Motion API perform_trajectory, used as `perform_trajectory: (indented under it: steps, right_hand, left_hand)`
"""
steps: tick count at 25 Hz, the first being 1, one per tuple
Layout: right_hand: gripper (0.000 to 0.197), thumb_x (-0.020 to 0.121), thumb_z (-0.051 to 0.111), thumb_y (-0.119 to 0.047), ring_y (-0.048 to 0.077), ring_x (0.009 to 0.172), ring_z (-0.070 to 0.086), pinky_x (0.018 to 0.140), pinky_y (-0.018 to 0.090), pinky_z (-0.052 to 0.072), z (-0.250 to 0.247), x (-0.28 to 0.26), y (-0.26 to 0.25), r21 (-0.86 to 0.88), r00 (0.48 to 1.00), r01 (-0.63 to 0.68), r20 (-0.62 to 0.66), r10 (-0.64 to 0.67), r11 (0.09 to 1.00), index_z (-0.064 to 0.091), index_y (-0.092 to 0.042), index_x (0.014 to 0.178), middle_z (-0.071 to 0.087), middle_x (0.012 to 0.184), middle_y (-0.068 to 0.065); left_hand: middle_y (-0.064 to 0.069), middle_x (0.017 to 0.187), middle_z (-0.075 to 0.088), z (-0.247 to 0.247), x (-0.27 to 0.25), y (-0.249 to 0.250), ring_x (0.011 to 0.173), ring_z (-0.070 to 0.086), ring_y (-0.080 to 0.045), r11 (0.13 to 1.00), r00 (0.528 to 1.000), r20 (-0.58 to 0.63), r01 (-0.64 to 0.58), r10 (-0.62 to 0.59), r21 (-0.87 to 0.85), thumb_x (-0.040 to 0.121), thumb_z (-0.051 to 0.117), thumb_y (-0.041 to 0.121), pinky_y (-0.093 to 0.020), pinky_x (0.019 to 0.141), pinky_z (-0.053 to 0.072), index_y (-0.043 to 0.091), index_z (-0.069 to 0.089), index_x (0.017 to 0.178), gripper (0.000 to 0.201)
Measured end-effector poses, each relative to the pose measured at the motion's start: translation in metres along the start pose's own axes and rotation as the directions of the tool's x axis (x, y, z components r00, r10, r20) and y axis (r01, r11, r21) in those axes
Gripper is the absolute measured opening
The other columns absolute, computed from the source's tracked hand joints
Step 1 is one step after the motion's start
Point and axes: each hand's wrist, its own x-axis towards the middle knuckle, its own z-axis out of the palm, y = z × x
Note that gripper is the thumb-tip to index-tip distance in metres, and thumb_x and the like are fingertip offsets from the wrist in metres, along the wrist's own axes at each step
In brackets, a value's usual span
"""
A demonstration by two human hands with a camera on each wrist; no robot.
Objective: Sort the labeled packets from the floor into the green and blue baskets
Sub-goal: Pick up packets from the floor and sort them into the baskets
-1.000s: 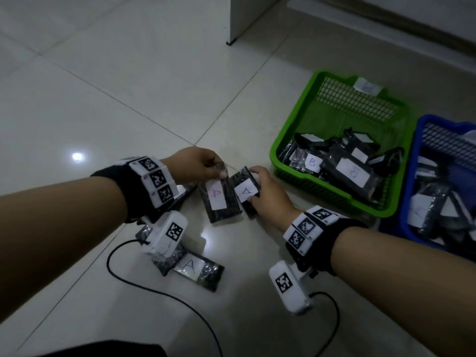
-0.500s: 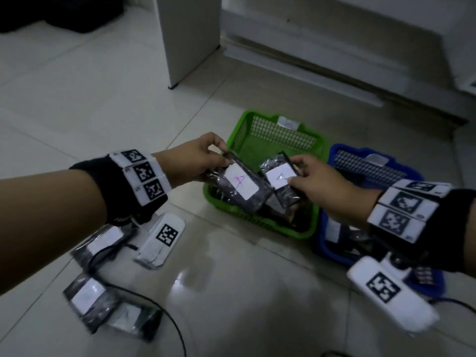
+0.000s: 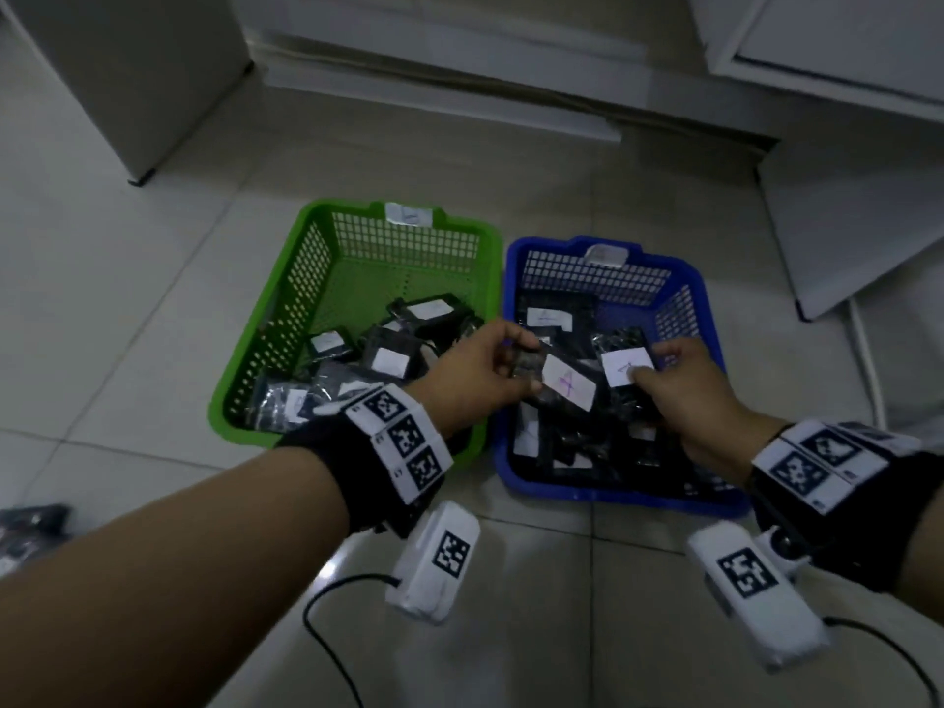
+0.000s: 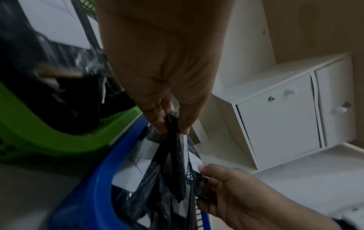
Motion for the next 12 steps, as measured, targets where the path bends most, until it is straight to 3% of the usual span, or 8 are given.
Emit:
perform_trajectory:
  steps: [2,4,7,10,12]
  right_hand:
    - [0.03,0.09,0.06,-0.018,0.011,0.071,0.052,0.055,0.025,0.043,-0.004,0.004,0.019,-0.159,0.999,0.012,0.047,-0.004,0.987,0.048,-0.007,0.115,0.054,0.092,0.001]
    - [0.033,0.09,0.059,-0.024,0.017,0.084,0.054,0.07,0.024,0.04,-0.007,0.008,0.029,-0.309,0.992,0.055,0.126,-0.016,0.95,0.051,-0.007,0.118,0.058,0.101,0.004]
    - [0.032,0.093,0.052,-0.025,0.025,0.102,0.054,0.082,0.026,0.04,-0.007,0.005,0.031,-0.447,0.986,0.149,0.139,-0.096,0.882,0.058,-0.005,0.117,0.06,0.108,0.011]
    - [0.038,0.095,0.047,-0.027,0.032,0.114,0.048,0.093,0.032,0.04,-0.005,-0.006,0.027,-0.56,0.973,0.232,0.129,-0.193,0.795,0.056,-0.009,0.127,0.053,0.121,0.018]
    - [0.041,0.094,0.048,-0.029,0.031,0.115,0.045,0.097,0.037,0.039,-0.001,-0.017,0.023,-0.579,0.95,0.307,0.142,-0.277,0.755,0.051,-0.015,0.133,0.049,0.123,0.015]
  left_hand:
    - [0.0,0.114,0.053,0.017,0.01,-0.006,0.099,0.055,-0.011,0.966,0.994,-0.045,-0.084,0.098,0.245,0.081,0.071,0.014,-0.021,0.091,0.047,0.016,0.056,0.114,0.036]
    - [-0.001,0.121,0.043,0.026,0.017,-0.012,0.105,0.051,-0.014,0.893,0.981,-0.047,-0.152,0.189,0.424,0.08,0.072,0.018,-0.016,0.094,0.04,0.018,0.059,0.117,0.039]
    - [-0.004,0.126,0.043,0.028,0.024,-0.018,0.117,0.042,-0.024,0.725,0.96,0.028,-0.23,0.279,0.649,0.082,0.068,0.028,-0.033,0.103,0.038,0.025,0.058,0.123,0.042]
    - [-0.001,0.139,0.04,0.012,0.025,-0.012,0.126,0.037,-0.026,0.617,0.95,0.214,-0.311,0.228,0.722,0.086,0.062,0.035,-0.04,0.109,0.033,0.03,0.045,0.137,0.053]
    - [0.001,0.147,0.034,-0.008,0.02,-0.004,0.132,0.033,-0.022,0.555,0.929,0.333,-0.366,0.163,0.747,0.087,0.062,0.035,-0.037,0.112,0.029,0.029,0.039,0.141,0.059]
